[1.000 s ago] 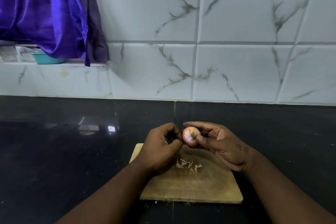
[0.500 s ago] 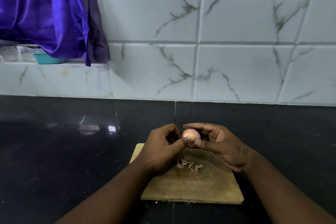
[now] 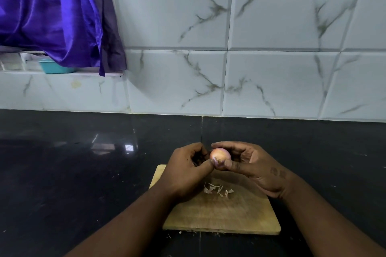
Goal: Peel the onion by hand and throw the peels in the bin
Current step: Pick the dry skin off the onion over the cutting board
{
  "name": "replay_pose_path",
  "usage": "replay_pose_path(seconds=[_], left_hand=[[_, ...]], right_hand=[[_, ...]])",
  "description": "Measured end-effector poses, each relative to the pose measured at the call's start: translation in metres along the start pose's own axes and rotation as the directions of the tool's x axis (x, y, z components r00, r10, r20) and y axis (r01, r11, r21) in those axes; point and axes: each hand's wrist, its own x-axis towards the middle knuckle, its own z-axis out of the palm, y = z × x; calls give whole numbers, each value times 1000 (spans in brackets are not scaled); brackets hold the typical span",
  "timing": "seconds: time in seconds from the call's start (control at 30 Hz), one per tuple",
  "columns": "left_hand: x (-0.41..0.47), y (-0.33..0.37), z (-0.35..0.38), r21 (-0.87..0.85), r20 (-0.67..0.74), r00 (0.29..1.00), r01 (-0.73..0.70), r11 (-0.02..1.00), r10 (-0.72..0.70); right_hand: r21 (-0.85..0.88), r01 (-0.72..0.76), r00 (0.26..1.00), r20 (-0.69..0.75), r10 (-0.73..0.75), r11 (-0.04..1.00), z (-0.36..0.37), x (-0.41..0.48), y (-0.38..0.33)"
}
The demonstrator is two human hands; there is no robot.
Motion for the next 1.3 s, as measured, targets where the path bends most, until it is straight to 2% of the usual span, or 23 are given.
replay_pose_path(seconds=[0.17, 0.33, 0.53, 0.7, 1.0, 1.17, 1.3], left_hand=[[1, -2, 0, 25, -32, 999, 5, 1000, -4], [0, 1, -1, -54, 6, 1000, -15, 998, 15], [2, -4, 1, 36, -45, 999, -15, 999, 16], [-2, 3, 1, -6, -48, 998, -39, 999, 39], [1, -3, 2, 112, -64, 996, -57, 992, 64], [0, 1, 2, 61, -96, 991, -91, 994, 96], [-1, 1, 2, 108, -88, 988, -120, 987, 130]], right_hand=[[15, 7, 1000, -4, -7, 1000, 1, 1, 1], [51, 6, 1000, -3, -6, 999, 0, 0, 0], [34, 11, 1000, -6, -11, 999, 1, 0, 1], [34, 17, 999, -31, -16, 999, 1, 1, 0], [1, 28, 998, -48, -28, 1000, 2, 1, 1], [10, 23, 997, -69, -22, 1000, 0, 2, 1], [-23, 20, 997, -73, -22, 1000, 0, 2, 2]])
